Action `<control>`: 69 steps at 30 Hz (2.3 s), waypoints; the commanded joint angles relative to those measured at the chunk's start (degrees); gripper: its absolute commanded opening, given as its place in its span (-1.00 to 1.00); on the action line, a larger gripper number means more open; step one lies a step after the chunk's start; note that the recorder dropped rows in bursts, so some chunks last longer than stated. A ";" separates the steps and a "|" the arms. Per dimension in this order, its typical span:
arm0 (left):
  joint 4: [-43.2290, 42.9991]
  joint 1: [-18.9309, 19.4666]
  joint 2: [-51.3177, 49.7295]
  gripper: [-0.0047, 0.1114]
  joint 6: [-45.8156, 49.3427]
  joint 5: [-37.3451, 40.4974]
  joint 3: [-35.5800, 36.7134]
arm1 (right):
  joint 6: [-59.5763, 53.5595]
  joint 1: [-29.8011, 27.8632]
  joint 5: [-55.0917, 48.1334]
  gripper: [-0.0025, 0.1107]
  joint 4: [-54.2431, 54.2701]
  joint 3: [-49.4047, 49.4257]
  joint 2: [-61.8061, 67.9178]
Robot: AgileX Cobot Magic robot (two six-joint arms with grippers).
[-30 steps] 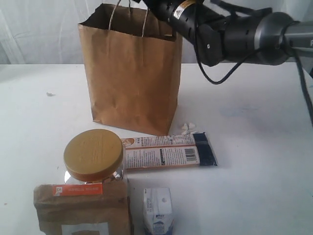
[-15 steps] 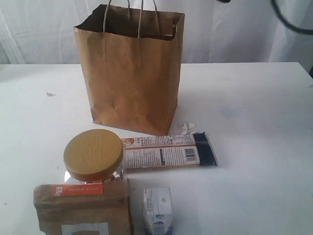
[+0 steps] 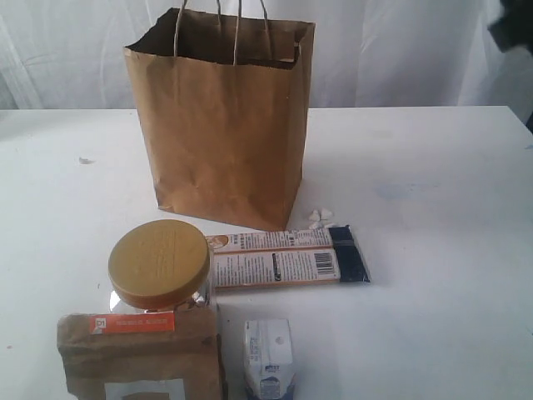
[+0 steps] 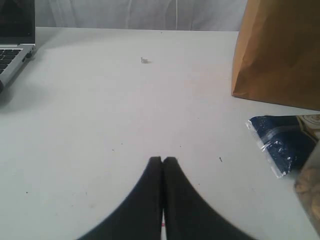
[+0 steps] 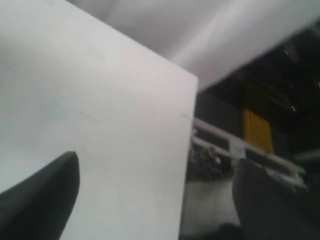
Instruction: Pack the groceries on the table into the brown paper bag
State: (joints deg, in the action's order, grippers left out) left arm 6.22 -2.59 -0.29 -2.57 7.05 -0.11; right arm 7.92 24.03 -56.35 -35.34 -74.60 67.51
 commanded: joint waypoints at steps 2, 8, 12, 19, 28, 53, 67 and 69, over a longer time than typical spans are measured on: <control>0.32 -0.08 0.29 -0.92 -0.04 0.04 0.11 | 6.57 -7.71 2.36 0.40 -5.01 10.40 -0.44; 0.32 -0.08 0.29 -0.92 -0.04 0.04 0.11 | 16.97 -8.41 18.19 0.36 -4.17 19.86 5.20; 0.32 -0.08 0.29 -0.92 -0.04 0.04 0.11 | 19.45 -8.41 20.55 0.05 -4.78 21.80 9.35; 0.32 -0.08 0.29 -0.92 -0.04 0.04 0.11 | 32.47 -8.81 26.00 -0.96 -4.54 25.79 9.24; 0.32 -0.08 0.29 -0.92 -0.04 0.04 0.11 | 43.72 -8.79 47.78 -0.96 -19.97 44.46 -31.76; 0.32 -0.08 0.29 -0.92 -0.04 0.12 0.11 | 57.64 -8.83 27.94 -0.96 -22.39 55.93 -67.51; 0.32 -0.08 0.29 -0.92 -0.04 0.12 0.11 | 57.75 -8.62 29.45 -0.96 -23.17 66.13 -67.51; 0.32 -0.08 0.29 -0.92 -0.04 0.12 0.11 | 54.72 -8.62 29.22 -0.96 -17.01 67.60 -67.51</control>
State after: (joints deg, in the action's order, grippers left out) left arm 6.22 -2.59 -0.29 -2.57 7.05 -0.11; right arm 65.21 15.49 -27.59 -57.80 -8.91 0.23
